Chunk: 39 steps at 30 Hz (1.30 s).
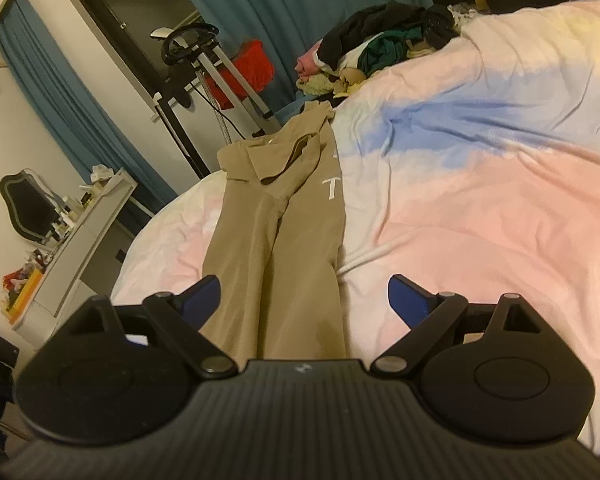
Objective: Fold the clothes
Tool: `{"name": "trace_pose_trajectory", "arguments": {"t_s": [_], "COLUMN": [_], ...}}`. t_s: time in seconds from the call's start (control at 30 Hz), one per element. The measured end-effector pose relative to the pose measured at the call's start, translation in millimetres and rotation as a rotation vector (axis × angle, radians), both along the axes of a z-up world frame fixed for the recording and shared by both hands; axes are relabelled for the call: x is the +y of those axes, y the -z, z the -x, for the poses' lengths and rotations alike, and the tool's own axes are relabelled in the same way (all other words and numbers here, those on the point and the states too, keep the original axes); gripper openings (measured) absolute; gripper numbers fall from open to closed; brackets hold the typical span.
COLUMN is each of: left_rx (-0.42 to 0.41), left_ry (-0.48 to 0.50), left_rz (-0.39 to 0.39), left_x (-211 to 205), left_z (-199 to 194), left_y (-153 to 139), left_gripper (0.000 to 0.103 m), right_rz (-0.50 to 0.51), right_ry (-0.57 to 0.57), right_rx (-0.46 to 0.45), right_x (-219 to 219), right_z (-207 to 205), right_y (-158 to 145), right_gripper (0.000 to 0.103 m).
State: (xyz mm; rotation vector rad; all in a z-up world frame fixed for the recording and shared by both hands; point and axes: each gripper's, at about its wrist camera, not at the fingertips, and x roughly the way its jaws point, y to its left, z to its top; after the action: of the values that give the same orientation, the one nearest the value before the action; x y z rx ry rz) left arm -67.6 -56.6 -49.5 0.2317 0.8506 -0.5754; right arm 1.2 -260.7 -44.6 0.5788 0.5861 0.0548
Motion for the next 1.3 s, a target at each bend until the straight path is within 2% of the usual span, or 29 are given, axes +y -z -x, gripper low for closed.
{"name": "trace_pose_trajectory", "arguments": {"t_s": [0.1, 0.17, 0.3, 0.37, 0.4, 0.43, 0.47, 0.53, 0.57, 0.6, 0.63, 0.67, 0.77, 0.83, 0.9, 1.03, 1.1, 1.2, 1.3], "left_rx": [-0.018, -0.068, -0.192, -0.229, -0.246, -0.263, -0.285, -0.306, -0.299, -0.266, -0.228, -0.190, -0.175, -0.215, -0.263, -0.225, -0.190, -0.155, -0.116], "left_ry": [-0.046, -0.091, -0.201, -0.220, -0.228, -0.236, -0.228, -0.230, -0.247, -0.268, -0.289, -0.311, -0.375, -0.405, -0.454, -0.519, -0.535, -0.548, -0.550], "left_rz": [0.051, 0.075, 0.113, 0.131, 0.139, 0.148, 0.147, 0.140, 0.134, 0.146, 0.161, 0.177, 0.235, 0.268, 0.246, 0.266, 0.324, 0.377, 0.367], "left_x": [11.1, 17.9, 21.6, 19.3, 18.1, 16.8, 16.6, 20.3, 24.8, 31.6, 38.8, 46.1, 68.9, 83.7, 94.7, 114.6, 122.4, 127.2, 123.6], "left_z": [-8.3, -23.5, -62.2, -82.6, -92.7, -102.9, -110.8, -125.7, -133.1, -139.4, -145.4, -151.5, -163.0, -169.2, -169.1, -175.7, -182.3, -192.2, -203.9], "left_y": [-18.4, -33.5, -62.1, -66.3, -67.9, -69.6, -64.1, -46.2, -34.6, -27.2, -20.6, -14.1, -13.3, -15.1, -9.2, 2.7, 4.5, 11.1, 20.3], "left_gripper": [0.059, 0.065, 0.085, 0.090, 0.093, 0.095, 0.096, 0.096, 0.095, 0.094, 0.093, 0.093, 0.094, 0.095, 0.095, 0.095, 0.095, 0.095, 0.095], "right_rz": [0.017, 0.029, 0.041, 0.029, 0.034, 0.047, 0.063, 0.092, 0.098, 0.102, 0.106, 0.109, 0.111, 0.098, 0.096, 0.091, 0.096, 0.173, 0.225], "right_ry": [0.001, 0.006, 0.027, 0.023, 0.017, 0.009, -0.005, -0.042, -0.059, -0.073, -0.085, -0.098, -0.138, -0.160, -0.163, -0.122, -0.107, -0.082, 0.016], "right_rx": [-0.034, -0.065, -0.117, -0.132, -0.130, -0.127, -0.124, -0.112, -0.094, -0.072, -0.054, -0.042, -0.014, 0.005, 0.013, 0.028, 0.042, 0.095, 0.060], "right_x": [-2.3, -5.1, -10.0, -11.2, -10.6, -9.2, -7.1, -2.1, 1.0, 4.2, 8.0, 13.5, 33.1, 50.0, 66.0, 84.6, 93.3, 104.0, 99.0], "right_z": [2.1, 2.7, 1.1, -1.1, -3.6, -6.3, -10.8, -24.3, -36.0, -48.8, -62.7, -78.0, -127.8, -166.1, -202.4, -269.4, -300.3, -333.6, -351.7], "right_y": [-5.6, -9.3, -12.7, -12.8, -13.4, -14.1, -15.1, -16.9, -17.1, -17.0, -16.6, -15.2, -8.1, -0.4, 8.4, 32.9, 45.7, 61.2, 60.4], "right_gripper": [0.092, 0.092, 0.091, 0.085, 0.073, 0.069, 0.065, 0.045, 0.039, 0.028, 0.022, 0.021, 0.020, 0.020, 0.020, 0.021, 0.021, 0.020, 0.019]}}
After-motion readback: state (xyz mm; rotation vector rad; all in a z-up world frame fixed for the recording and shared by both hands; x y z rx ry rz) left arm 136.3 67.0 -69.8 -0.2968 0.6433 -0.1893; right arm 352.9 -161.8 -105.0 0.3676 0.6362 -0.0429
